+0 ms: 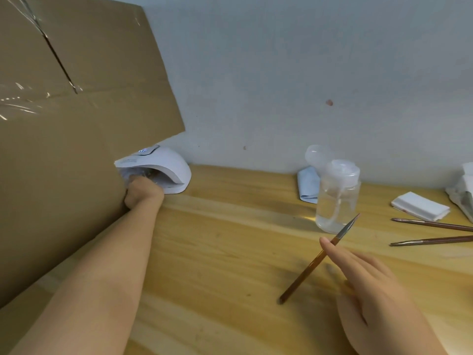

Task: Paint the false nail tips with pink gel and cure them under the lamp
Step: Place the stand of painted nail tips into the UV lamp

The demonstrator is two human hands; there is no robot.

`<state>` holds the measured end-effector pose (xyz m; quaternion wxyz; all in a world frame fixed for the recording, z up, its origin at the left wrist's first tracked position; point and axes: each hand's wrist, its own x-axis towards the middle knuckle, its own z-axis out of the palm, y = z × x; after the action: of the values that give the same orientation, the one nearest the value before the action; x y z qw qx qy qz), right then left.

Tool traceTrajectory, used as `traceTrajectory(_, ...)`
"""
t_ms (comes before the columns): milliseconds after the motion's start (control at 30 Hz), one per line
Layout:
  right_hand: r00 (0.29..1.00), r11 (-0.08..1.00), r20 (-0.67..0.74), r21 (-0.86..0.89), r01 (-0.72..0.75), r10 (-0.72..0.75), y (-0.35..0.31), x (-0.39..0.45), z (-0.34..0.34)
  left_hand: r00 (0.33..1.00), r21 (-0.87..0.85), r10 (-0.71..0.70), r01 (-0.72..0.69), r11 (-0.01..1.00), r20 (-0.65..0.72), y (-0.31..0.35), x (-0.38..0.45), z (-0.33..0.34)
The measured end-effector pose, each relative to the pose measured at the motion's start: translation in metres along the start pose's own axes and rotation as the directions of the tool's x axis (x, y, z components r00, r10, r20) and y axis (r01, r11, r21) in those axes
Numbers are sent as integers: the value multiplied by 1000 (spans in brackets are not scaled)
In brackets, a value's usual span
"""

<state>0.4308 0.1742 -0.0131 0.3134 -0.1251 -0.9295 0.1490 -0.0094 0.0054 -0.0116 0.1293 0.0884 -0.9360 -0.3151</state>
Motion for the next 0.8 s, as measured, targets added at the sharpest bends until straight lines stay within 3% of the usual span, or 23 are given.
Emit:
traceTrajectory(100, 999, 1000, 27, -23, -16, 17, 1, -1, -1, 998, -37, 2, -5, 999, -68, 2, -4, 1)
traceTrajectory(333, 1000, 999, -14, -44, 12, -13, 1, -2, 1, 997, -134, 5, -16, 991, -83, 0, -4, -1)
traceTrajectory(800, 996, 996, -83, 89, -14, 22, -5, -4, -1, 995, -115, 95, -93, 989, 13, -21, -64, -29)
